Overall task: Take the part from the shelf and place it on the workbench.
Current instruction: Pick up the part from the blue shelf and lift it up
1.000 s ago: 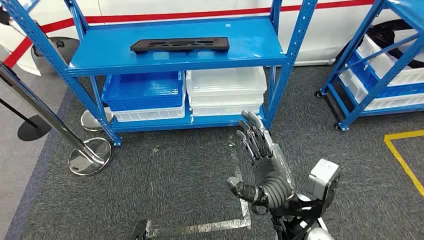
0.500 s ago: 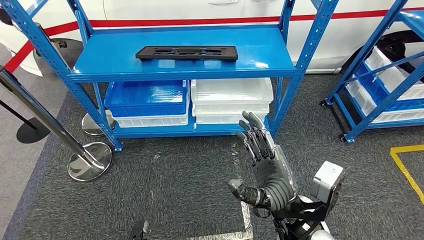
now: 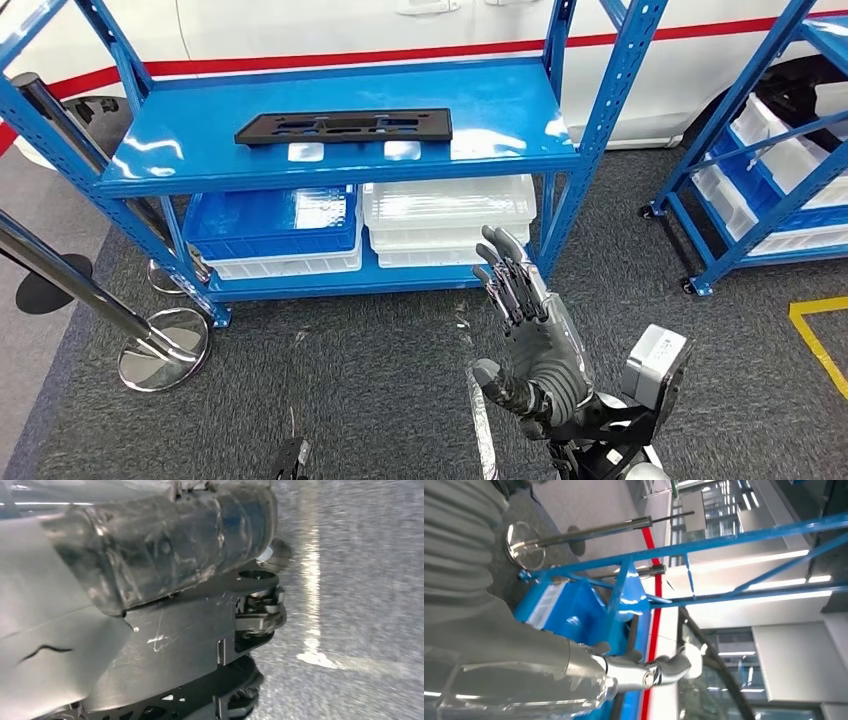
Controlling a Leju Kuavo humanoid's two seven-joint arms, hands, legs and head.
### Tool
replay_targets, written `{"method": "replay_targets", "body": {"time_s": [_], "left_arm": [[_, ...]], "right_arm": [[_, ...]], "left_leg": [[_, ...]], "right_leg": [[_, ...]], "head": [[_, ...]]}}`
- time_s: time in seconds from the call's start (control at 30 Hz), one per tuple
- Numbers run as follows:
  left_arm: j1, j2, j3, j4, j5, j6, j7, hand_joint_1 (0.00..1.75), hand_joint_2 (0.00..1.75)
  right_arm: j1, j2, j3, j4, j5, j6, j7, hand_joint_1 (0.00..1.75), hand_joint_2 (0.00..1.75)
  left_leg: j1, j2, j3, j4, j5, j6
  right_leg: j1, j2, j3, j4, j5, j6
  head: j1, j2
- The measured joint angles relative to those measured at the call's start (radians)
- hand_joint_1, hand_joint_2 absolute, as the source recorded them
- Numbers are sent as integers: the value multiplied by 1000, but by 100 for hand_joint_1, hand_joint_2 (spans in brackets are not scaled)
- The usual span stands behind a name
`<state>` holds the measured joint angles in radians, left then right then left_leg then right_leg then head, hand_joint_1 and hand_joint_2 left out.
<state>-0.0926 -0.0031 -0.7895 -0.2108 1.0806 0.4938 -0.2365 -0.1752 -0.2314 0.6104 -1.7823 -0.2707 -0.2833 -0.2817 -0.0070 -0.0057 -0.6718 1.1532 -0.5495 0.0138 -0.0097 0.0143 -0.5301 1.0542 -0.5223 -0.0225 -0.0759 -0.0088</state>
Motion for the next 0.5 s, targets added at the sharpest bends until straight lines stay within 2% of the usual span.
{"method": "replay_targets", "body": {"time_s": [0.03,0.07,0.1,0.13,0.2,0.23,0.27,0.33,0.37,0.4,0.43,0.47,0.5], "left_arm": [[0,1,-2,1,-1,1,0,0,0],[1,2,-5,1,-2,2,0,0,0],[2,3,-6,2,-2,2,1,0,0],[2,4,-7,3,-2,3,2,0,0],[2,4,-9,3,-3,4,4,0,0],[1,4,-10,3,-4,5,5,0,0],[0,4,-11,3,-5,5,6,0,0],[-4,4,-12,4,-9,7,8,0,0],[-5,4,-14,4,-10,7,9,0,0],[-6,4,-16,4,-11,7,9,0,0],[-5,3,-19,4,-11,7,10,0,0],[-5,3,-23,4,-11,7,11,0,0],[-5,2,-26,4,-12,8,12,0,0]], "right_arm": [[0,1,0,1,7,-4,0,0,0],[0,2,1,2,17,-9,0,0,0],[0,3,1,3,29,-15,1,0,0],[-1,4,2,4,42,-19,1,0,0],[-3,5,2,3,62,-26,1,0,0],[-5,5,2,2,70,-27,2,0,0],[-6,5,2,2,75,-28,3,0,0],[-5,5,2,4,85,-30,8,0,0],[-4,5,2,4,89,-31,12,0,0],[-3,5,2,5,92,-33,15,0,0],[-3,5,3,6,94,-35,17,0,0],[-3,5,3,7,96,-37,19,0,0],[-3,4,3,8,97,-39,19,0,0]], "left_leg": [[-8,-1,0,-47,60,10],[-16,-3,3,-83,107,19],[-22,-5,4,-103,132,27],[-25,-6,11,-109,127,33],[-20,-4,38,-137,133,40],[-18,-3,53,-147,133,43],[-16,-4,67,-155,132,47],[-17,-9,84,-159,120,52],[-16,-13,92,-159,111,52],[-15,-19,103,-158,101,52],[-14,-26,115,-156,91,50],[-13,-34,127,-153,80,48],[-11,-43,135,-148,67,44]], "right_leg": [[0,2,15,-2,-13,3],[0,4,25,-5,-23,7],[-1,6,32,-7,-28,12],[0,7,40,-10,-29,18],[1,3,47,-7,-29,24],[2,1,39,12,-33,27],[1,-2,17,52,-44,30],[0,-4,-56,162,-85,37],[-2,-4,-93,202,-110,41],[-3,-4,-119,214,-124,44],[-5,-4,-131,198,-116,47],[-7,-1,-130,157,-80,49],[-11,8,-125,101,-19,51]], "head": [[1,0],[3,0],[4,0],[5,0],[6,0],[8,0],[10,0],[12,0],[12,0],[12,0],[13,0],[13,0],[13,0]]}}
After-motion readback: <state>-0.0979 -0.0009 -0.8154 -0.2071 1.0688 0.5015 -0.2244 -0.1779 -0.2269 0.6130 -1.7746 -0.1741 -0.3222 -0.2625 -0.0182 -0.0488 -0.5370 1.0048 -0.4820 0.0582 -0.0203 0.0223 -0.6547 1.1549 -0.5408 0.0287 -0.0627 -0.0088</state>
